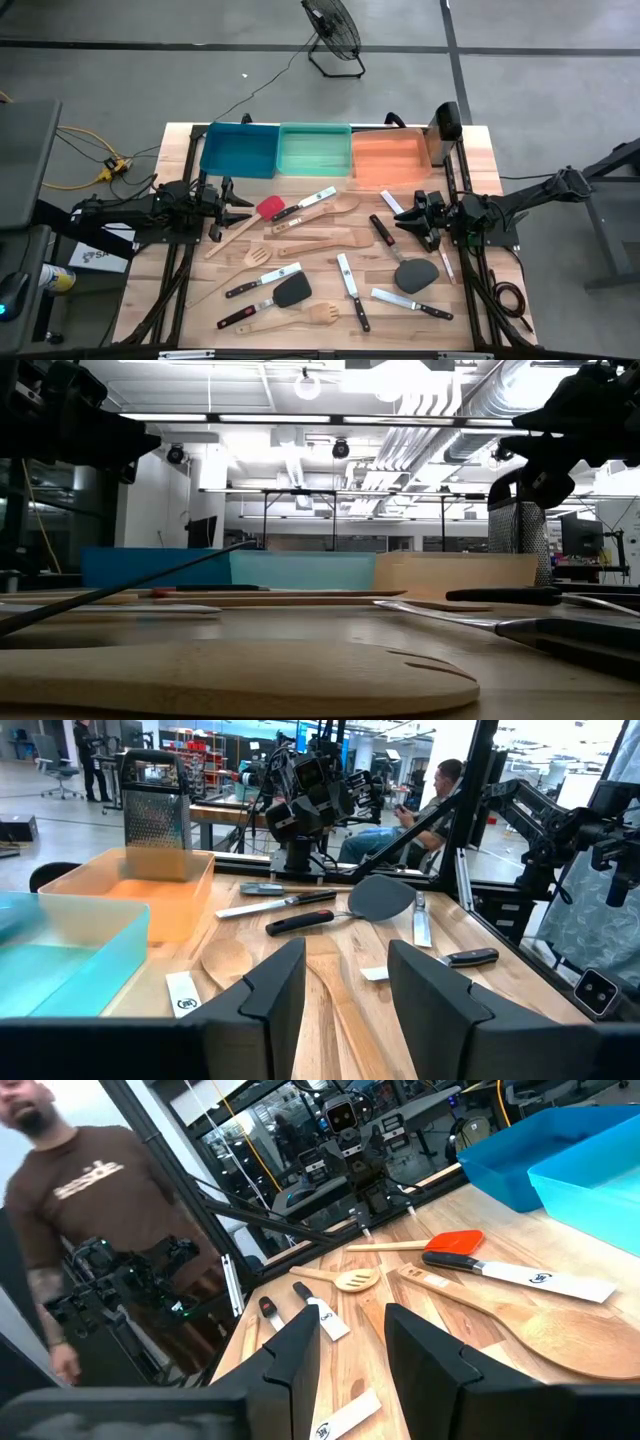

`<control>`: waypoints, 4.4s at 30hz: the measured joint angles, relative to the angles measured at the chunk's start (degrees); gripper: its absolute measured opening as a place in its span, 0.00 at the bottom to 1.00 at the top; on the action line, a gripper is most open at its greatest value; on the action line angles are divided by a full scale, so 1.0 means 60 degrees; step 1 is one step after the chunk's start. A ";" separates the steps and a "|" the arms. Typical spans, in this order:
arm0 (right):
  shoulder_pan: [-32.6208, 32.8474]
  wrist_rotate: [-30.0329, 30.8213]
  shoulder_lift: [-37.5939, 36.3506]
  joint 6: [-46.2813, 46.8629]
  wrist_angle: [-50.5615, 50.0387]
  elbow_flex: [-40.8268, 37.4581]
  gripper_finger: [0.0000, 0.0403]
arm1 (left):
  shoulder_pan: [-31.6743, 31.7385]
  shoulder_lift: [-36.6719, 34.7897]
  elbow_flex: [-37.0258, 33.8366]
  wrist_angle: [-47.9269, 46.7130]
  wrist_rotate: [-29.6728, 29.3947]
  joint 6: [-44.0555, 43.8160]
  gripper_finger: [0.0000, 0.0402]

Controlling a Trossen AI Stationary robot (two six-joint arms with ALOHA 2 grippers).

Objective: Pick & Place Kitchen Items

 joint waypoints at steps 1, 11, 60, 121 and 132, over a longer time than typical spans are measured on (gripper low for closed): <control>-0.0001 -0.0002 -0.0003 -0.0002 0.0000 0.0001 0.27 | -0.0001 0.0001 0.0000 0.0000 0.0000 0.0000 0.36; -0.0002 -0.0002 -0.0003 -0.0002 0.0000 0.0001 0.27 | 0.0000 0.0002 0.0000 0.0000 0.0000 0.0000 0.36; -0.0001 -0.0004 -0.0003 0.0044 0.0003 -0.0003 0.27 | -0.0003 0.0001 0.0000 0.0000 0.0001 0.0000 0.36; -0.0510 -0.2767 0.5879 0.6602 -1.1582 0.4831 0.01 | -0.0002 0.0000 0.0000 0.0000 0.0000 0.0000 0.36; -0.0554 -0.2146 0.6306 0.6517 -1.1475 0.4831 0.01 | -0.0004 0.0001 0.0000 0.0000 0.0000 0.0000 0.36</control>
